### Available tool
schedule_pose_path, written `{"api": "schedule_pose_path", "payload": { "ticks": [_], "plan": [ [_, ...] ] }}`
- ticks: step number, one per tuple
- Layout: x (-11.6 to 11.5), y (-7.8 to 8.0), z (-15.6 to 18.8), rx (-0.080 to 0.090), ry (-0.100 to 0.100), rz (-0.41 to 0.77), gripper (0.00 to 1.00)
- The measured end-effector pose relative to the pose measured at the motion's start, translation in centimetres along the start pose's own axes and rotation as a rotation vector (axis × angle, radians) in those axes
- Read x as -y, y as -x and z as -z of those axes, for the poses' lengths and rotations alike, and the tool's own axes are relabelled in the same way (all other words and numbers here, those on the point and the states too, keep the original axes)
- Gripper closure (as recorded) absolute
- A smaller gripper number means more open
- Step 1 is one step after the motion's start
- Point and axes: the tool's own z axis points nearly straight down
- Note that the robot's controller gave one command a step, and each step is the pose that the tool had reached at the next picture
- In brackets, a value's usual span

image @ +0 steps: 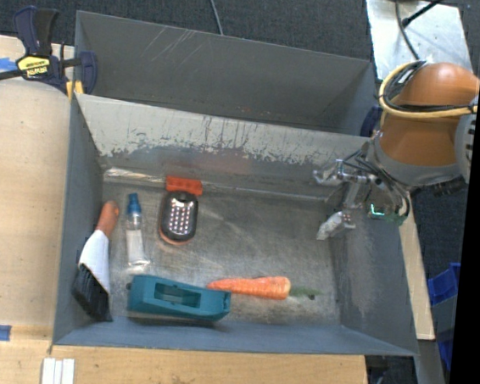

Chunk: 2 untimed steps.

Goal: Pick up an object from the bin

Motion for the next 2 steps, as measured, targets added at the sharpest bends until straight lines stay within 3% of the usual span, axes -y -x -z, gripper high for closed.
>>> {"api": "schedule_pose_path", "payload": {
  "ticks": [1, 2],
  "plan": [
    [0.0, 0.2, 0.4, 0.007, -0.001, 0.002, 0.0],
    [-0.6, -1.0, -0.2, 0.011, -0.003, 0.048, 0.0]
  ]
}}
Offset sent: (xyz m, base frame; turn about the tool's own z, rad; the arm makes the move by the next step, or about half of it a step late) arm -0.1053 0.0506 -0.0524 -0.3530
